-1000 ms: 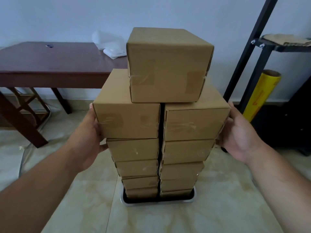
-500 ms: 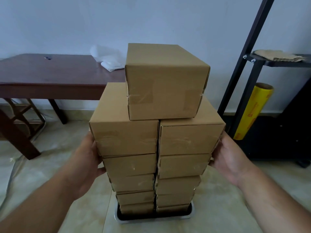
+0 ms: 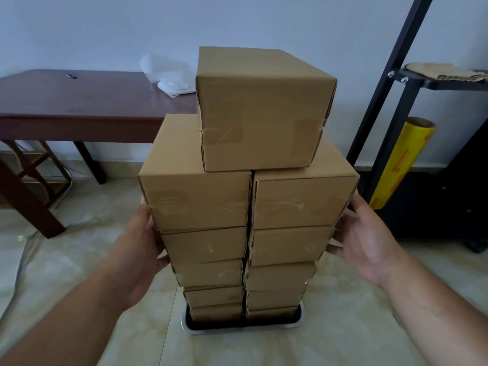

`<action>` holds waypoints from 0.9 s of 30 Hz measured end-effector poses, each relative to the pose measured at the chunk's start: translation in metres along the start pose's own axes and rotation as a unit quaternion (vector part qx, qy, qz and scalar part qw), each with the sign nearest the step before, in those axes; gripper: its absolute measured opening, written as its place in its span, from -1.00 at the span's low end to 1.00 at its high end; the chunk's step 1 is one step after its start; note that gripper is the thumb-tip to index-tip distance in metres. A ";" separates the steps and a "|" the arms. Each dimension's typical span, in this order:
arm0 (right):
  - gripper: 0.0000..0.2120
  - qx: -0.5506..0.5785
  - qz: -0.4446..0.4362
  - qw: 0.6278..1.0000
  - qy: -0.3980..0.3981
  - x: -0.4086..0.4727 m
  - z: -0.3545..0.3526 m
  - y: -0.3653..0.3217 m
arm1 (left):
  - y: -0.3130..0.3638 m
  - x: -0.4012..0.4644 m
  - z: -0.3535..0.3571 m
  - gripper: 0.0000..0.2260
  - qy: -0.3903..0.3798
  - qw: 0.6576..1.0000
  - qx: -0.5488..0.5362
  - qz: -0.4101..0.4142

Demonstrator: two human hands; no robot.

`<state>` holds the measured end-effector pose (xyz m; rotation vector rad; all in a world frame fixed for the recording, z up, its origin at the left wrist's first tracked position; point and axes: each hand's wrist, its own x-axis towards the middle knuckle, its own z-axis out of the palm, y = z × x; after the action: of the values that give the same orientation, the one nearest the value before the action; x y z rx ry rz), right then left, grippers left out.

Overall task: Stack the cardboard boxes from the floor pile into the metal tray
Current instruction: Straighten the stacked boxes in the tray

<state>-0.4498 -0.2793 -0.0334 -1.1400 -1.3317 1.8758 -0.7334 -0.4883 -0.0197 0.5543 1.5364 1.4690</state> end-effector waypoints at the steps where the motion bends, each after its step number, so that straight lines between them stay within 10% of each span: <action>1: -0.34 -0.002 0.010 1.000 -0.001 0.001 -0.002 0.004 | -0.003 0.000 -0.001 -0.42 0.001 1.000 0.001 -0.001; 14: -0.70 -0.011 0.020 0.999 0.025 -0.001 0.027 0.036 | -0.027 0.009 -0.010 -0.39 0.018 0.997 0.014 -0.072; 27: -0.35 0.048 0.014 0.998 0.044 0.005 0.016 0.053 | -0.030 0.009 -0.010 -0.43 0.022 0.997 0.017 -0.069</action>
<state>-0.4646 -0.3006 -0.0822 -1.1835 -1.1716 1.8648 -0.7384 -0.4920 -0.0516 0.4305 1.6039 1.3592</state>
